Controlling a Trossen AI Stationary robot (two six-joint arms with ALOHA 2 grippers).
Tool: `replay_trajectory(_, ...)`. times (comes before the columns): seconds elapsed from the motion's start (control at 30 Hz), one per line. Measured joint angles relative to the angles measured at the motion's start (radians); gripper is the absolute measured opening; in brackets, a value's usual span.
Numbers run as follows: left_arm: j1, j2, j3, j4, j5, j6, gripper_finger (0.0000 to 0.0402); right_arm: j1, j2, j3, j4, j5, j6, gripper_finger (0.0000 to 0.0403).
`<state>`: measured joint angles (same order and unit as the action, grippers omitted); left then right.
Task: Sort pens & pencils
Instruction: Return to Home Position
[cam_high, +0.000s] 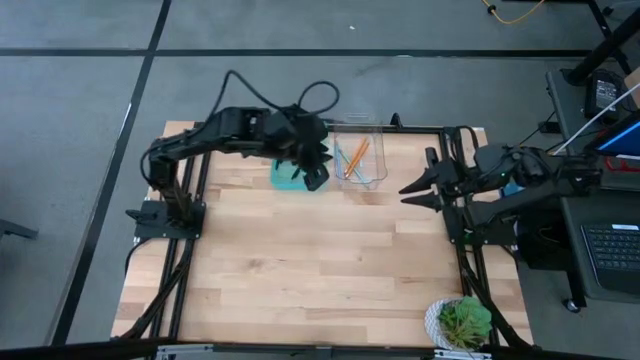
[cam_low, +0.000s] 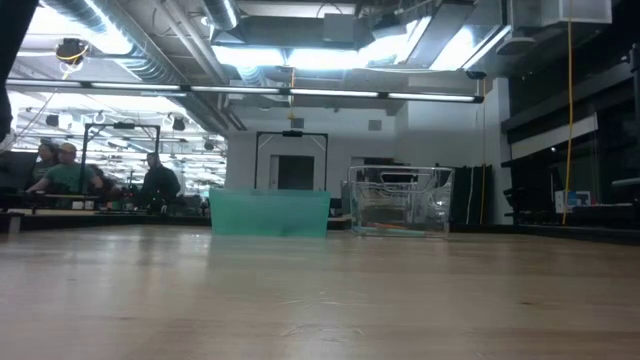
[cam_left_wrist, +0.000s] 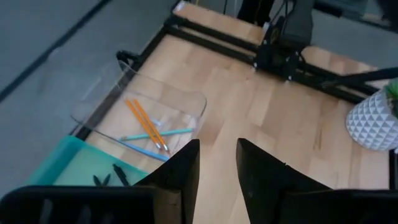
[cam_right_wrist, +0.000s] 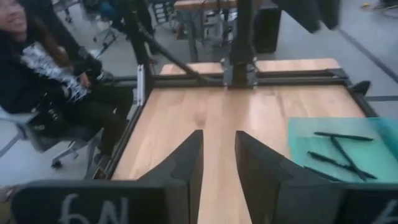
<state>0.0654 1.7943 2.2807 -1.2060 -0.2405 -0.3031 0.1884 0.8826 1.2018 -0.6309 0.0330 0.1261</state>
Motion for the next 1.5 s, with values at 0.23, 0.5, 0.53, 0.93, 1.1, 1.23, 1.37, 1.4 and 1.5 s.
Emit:
replay_trajectory(0.23, -0.012, -0.068, 0.000, -0.029, -0.051, 0.001, 0.0098, -0.077, -0.016, 0.025, 0.011, 0.000, -0.002, 0.0094)
replay_trajectory(0.5, -0.049, -0.120, 0.000, -0.054, -0.146, 0.017, 0.0098, -0.152, -0.015, 0.075, 0.009, 0.000, -0.024, 0.0094)
replay_trajectory(0.53, -0.050, -0.128, 0.000, -0.058, -0.147, 0.018, 0.0098, -0.163, -0.015, 0.082, 0.009, -0.001, -0.026, 0.0094)
replay_trajectory(0.93, -0.014, -0.411, -0.418, 0.243, -0.117, 0.076, 0.0098, -0.234, -0.006, 0.101, 0.007, -0.060, -0.025, 0.0094)
replay_trajectory(1.1, 0.079, -0.596, -0.725, 0.497, -0.008, 0.101, 0.0098, -0.244, -0.006, 0.101, 0.009, -0.061, -0.027, 0.0094)
replay_trajectory(1.23, 0.140, -0.724, -0.914, 0.640, 0.053, 0.099, 0.0098, -0.245, -0.019, 0.065, 0.019, -0.061, -0.031, 0.0094)
replay_trajectory(1.37, 0.151, -0.825, -1.063, 0.752, 0.078, 0.097, 0.0098, -0.245, -0.078, -0.074, 0.119, -0.061, -0.029, 0.0094)
replay_trajectory(1.4, 0.151, -0.844, -1.096, 0.780, 0.086, 0.097, 0.0098, -0.246, -0.099, -0.111, 0.147, -0.059, -0.027, 0.0094)
replay_trajectory(1.5, 0.150, -0.901, -1.181, 0.844, 0.098, 0.097, 0.0098, -0.251, -0.167, -0.211, 0.235, -0.055, -0.025, 0.0094)
